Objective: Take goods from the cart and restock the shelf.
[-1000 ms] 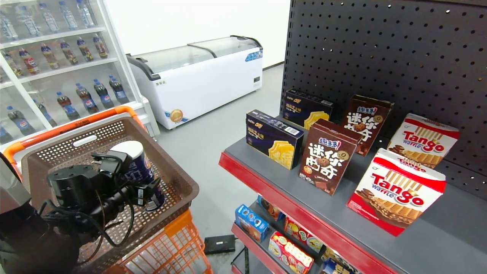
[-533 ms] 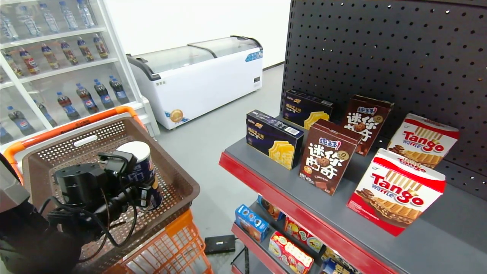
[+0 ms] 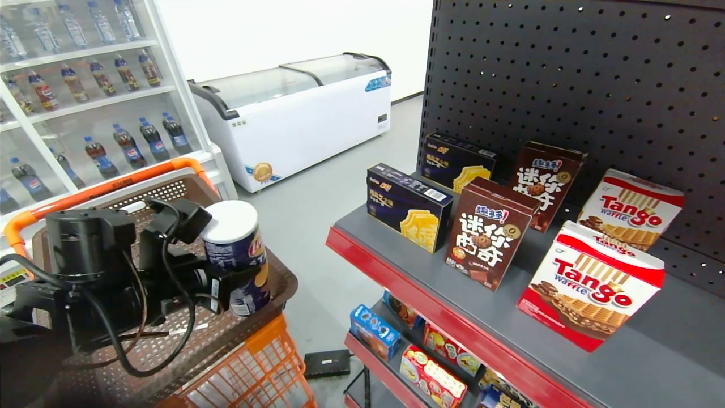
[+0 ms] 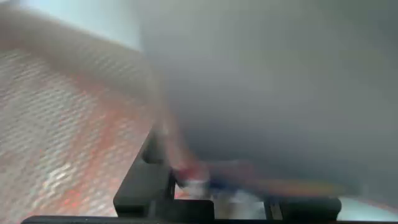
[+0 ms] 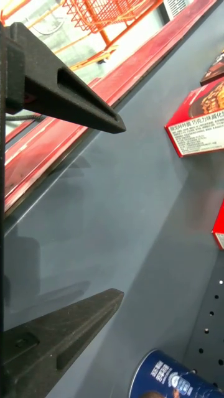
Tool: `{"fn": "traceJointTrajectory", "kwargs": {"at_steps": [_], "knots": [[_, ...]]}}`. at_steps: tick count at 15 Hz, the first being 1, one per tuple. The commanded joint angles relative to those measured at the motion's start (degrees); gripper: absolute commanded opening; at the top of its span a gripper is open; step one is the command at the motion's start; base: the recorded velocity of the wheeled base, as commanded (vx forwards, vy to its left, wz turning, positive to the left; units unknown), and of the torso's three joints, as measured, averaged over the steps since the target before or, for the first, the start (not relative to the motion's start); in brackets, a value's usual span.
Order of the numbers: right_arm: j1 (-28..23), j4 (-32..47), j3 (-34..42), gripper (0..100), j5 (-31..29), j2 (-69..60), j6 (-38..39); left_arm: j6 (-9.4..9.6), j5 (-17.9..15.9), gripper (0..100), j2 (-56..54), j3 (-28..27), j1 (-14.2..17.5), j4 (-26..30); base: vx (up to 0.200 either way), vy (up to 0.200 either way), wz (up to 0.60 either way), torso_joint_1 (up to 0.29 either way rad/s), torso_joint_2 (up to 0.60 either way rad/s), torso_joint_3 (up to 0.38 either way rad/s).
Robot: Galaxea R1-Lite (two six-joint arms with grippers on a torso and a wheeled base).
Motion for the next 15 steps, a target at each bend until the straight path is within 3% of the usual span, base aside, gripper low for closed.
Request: {"fn": "traceJointTrajectory", "kwargs": {"at_steps": [1, 3, 5, 6, 10, 12, 15], "knots": [[0.0, 0.0, 0.0, 100, 0.0, 0.1, 0.0, -2.05, -4.4, 0, -9.3, -0.9, -0.8, 3.3, 0.000, 0.000, 0.00, 0.000, 0.00, 0.000], [0.0, 0.0, 0.0, 100, 0.0, 0.1, 0.0, -2.49, -4.8, 0, -10.0, -1.4, -3.3, 2.0, 0.000, 0.000, 0.00, 0.000, 0.00, 0.000], [0.0, 0.0, 0.0, 100, 0.0, 0.1, 0.0, -5.04, -7.5, 0, -10.0, -2.3, -5.1, -0.2, 0.000, 0.000, 0.00, 0.000, 0.00, 0.000], [0.0, 0.0, 0.0, 100, 0.0, 0.1, 0.0, -6.80, -13.5, 0, -10.0, -2.7, -6.0, -2.0, 0.000, 0.000, 0.00, 0.000, 0.00, 0.000], [0.0, 0.0, 0.0, 100, 0.0, 0.1, 0.0, -7.15, -22.7, 0, -11.3, -2.3, -6.3, -1.5, 0.000, 0.000, 0.00, 0.000, 0.00, 0.000], [0.0, 0.0, 0.0, 100, 0.0, 0.1, -0.1, -7.15, -24.6, 0, -11.3, -2.5, -6.6, -0.9, 0.000, 0.000, 0.00, 0.000, 0.00, 0.000], [0.0, 0.0, 0.0, 100, 0.0, 0.1, -0.1, -5.92, -24.7, 0, -12.2, -3.4, -10.1, 6.2, 0.000, 0.000, 0.00, 0.000, 0.00, 0.000]]}}
